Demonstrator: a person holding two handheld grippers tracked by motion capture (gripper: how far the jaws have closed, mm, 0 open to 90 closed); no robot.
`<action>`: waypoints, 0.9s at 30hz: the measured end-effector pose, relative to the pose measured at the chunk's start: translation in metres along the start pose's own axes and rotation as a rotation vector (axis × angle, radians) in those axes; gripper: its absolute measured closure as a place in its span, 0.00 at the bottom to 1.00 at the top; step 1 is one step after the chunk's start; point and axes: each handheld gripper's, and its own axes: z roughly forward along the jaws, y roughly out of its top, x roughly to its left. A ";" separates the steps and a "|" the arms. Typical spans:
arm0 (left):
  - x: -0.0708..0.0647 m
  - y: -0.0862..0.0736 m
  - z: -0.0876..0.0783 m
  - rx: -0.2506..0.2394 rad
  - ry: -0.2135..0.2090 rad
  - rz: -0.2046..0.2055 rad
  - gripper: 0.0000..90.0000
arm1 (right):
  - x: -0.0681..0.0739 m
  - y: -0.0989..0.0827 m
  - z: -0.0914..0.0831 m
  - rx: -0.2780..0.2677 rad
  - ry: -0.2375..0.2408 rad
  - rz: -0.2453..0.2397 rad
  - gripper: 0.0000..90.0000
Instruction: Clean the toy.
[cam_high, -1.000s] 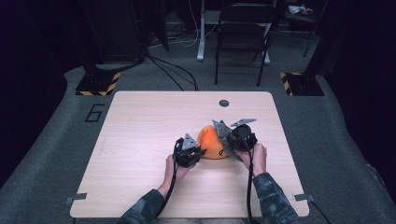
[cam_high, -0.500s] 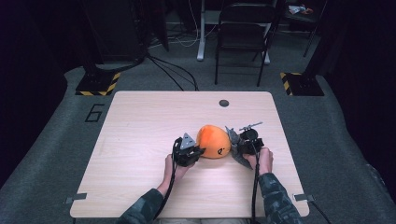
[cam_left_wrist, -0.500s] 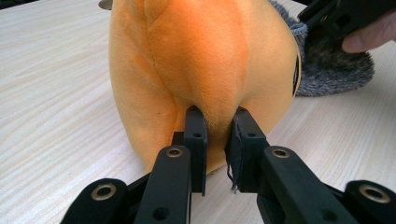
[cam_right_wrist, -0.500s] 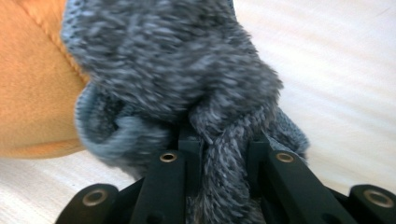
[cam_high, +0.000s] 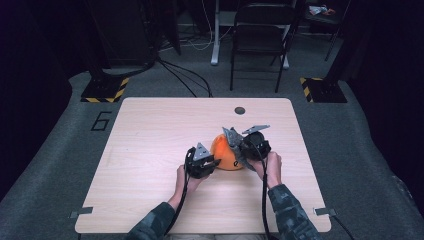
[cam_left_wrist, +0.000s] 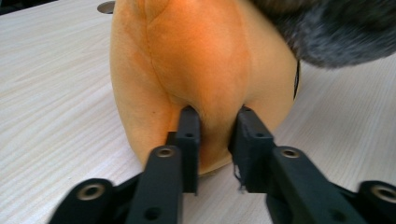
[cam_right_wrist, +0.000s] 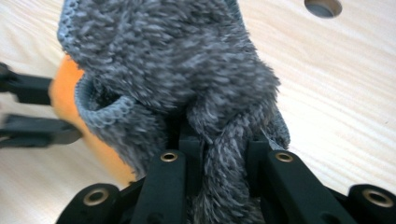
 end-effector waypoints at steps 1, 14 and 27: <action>0.001 0.000 -0.001 -0.002 0.000 0.002 0.73 | -0.002 -0.001 0.002 0.003 0.005 0.002 0.85; 0.018 -0.008 0.000 0.042 0.023 -0.071 0.39 | -0.016 -0.009 0.001 0.013 0.014 0.032 0.85; 0.016 -0.008 0.007 -0.012 -0.001 -0.053 0.83 | -0.020 -0.012 -0.004 0.012 0.008 0.041 0.85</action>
